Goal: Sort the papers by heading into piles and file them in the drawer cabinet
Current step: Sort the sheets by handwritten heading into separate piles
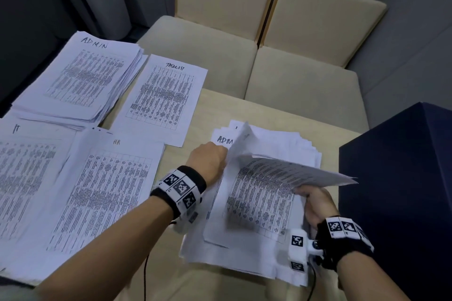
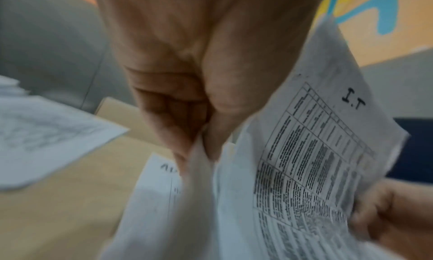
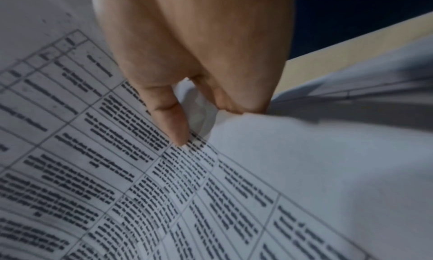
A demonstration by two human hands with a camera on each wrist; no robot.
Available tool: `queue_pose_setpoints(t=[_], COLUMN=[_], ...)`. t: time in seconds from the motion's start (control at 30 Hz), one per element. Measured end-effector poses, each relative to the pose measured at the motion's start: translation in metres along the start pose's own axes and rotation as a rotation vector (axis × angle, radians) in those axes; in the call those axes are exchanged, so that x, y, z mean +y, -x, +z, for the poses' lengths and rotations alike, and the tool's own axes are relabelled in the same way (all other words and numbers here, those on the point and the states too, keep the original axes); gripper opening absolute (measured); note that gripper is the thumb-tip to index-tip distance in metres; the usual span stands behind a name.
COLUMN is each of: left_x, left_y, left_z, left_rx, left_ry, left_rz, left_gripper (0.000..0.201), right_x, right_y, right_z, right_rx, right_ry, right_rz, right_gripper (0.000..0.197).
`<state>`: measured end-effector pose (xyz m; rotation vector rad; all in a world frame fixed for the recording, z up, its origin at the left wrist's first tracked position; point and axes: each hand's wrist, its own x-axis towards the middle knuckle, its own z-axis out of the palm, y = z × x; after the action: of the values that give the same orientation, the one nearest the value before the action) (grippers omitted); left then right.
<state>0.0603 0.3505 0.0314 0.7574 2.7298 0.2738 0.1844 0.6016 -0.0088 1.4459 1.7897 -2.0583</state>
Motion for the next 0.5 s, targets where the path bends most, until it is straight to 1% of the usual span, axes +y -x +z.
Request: queue_pose_setpoints(t=[0.03, 0.07, 0.13, 0.17, 0.2, 0.23, 0.3, 0.37, 0.4, 0.43, 0.5], left_x=[-0.002, -0.005, -0.009, -0.011, -0.011, -0.011, -0.009, -0.007, -0.007, -0.008, -0.016], left_y=[-0.001, -0.002, -0.002, 0.001, 0.005, 0.009, 0.014, 0.016, 0.016, 0.015, 0.012], left_z=[0.001, 0.003, 0.005, 0.004, 0.003, 0.001, -0.002, -0.001, 0.001, 0.005, 0.018], left_rx=[0.043, 0.073, 0.099, 0.098, 0.097, 0.115, 0.173, 0.234, 0.275, 0.321, 0.377], left_ry=[0.124, 0.278, 0.703, 0.932, 1.115, 1.233, 1.335, 1.346, 1.326, 1.306, 1.318], left_rz=[-0.011, -0.025, -0.061, -0.072, -0.087, -0.102, -0.135, -0.192, -0.219, -0.242, -0.31], left_gripper=[0.013, 0.021, 0.035, 0.038, 0.039, 0.04, 0.041, 0.039, 0.035, 0.028, 0.029], right_x=[0.001, 0.005, 0.006, 0.006, 0.006, 0.003, 0.0, 0.0, 0.002, 0.004, 0.007], right_y=[0.001, -0.002, -0.003, -0.004, -0.005, -0.004, -0.005, -0.002, -0.002, 0.001, 0.005], right_z=[-0.001, -0.004, -0.006, -0.007, -0.007, -0.006, -0.004, 0.0, 0.001, 0.002, 0.002], right_rx=[0.002, 0.001, 0.008, 0.013, 0.017, 0.01, -0.005, -0.025, -0.013, 0.009, 0.073], right_ry=[-0.031, -0.059, -0.083, -0.099, -0.113, -0.135, -0.152, -0.127, -0.103, -0.077, -0.03], right_rz=[0.01, 0.006, -0.006, -0.012, -0.016, -0.028, -0.049, -0.048, -0.048, -0.057, -0.094], right_gripper=[0.02, 0.022, 0.026, 0.026, 0.025, 0.027, 0.033, 0.028, 0.026, 0.031, 0.048])
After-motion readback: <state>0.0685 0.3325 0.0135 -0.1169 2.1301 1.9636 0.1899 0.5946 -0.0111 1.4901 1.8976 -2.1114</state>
